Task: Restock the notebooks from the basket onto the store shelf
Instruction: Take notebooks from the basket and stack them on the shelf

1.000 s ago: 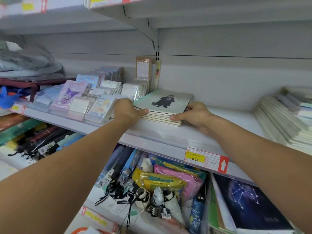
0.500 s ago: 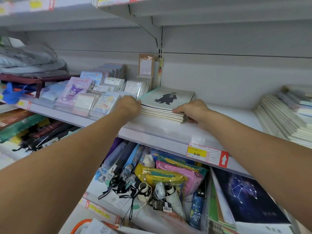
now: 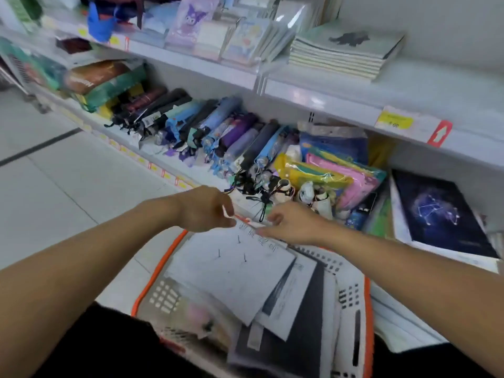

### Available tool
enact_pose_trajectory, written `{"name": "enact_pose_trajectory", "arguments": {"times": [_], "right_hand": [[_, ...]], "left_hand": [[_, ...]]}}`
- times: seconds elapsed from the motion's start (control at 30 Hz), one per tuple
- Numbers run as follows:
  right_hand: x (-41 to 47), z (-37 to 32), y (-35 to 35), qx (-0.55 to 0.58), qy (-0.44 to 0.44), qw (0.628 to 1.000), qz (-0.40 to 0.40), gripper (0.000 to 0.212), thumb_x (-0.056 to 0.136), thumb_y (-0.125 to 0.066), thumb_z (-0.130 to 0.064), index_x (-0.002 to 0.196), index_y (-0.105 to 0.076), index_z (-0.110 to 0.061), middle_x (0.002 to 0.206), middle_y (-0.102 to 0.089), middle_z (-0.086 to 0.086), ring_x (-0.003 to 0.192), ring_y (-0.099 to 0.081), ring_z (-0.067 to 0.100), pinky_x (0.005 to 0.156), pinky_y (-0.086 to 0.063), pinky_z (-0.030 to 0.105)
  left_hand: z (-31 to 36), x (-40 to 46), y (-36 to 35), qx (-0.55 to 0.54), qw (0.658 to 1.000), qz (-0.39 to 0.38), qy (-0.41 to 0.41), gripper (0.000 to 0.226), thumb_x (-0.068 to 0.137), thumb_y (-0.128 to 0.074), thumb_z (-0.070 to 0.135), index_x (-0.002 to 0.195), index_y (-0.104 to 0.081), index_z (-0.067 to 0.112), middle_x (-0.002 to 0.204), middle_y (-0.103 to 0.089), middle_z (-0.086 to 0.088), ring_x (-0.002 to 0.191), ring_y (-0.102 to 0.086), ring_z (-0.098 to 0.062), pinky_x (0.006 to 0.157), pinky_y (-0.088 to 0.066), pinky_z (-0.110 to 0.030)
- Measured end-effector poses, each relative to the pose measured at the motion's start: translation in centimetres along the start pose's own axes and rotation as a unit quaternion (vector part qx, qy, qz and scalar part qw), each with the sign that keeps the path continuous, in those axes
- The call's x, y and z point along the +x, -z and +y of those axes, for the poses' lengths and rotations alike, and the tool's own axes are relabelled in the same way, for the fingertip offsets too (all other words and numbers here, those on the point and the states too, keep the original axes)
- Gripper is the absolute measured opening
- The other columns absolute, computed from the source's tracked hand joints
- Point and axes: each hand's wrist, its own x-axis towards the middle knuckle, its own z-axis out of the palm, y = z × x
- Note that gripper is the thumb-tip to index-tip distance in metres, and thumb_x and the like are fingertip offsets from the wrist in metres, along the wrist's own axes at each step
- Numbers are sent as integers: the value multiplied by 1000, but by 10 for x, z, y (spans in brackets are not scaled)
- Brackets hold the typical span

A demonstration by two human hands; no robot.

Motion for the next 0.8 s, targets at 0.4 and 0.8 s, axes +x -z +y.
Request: {"name": "enact_pose_trajectory", "arguments": {"times": [0.4,0.8], "right_hand": [[-3,34,-89,46,-247,968,-17,58,77,-84,-30,120,-58,-2,120,-61,9,102,-63,26,78,-56,37],[-15,8,29,694,-163,699,-55,68,75,-74,-6,138,-48,-4,131,-61,20,88,-73,29,75,-57,32]], "left_hand": [[-32,-41,1,46,997,-25,54,53,93,-45,60,134,-52,27,131,-56,3,117,-52,-21,103,-41,-39],[-26,-33,-8,-218,938,-177,201,108,75,-16,88,103,-70,-2,97,-75,-17,93,-72,-30,89,-57,-43]]}}
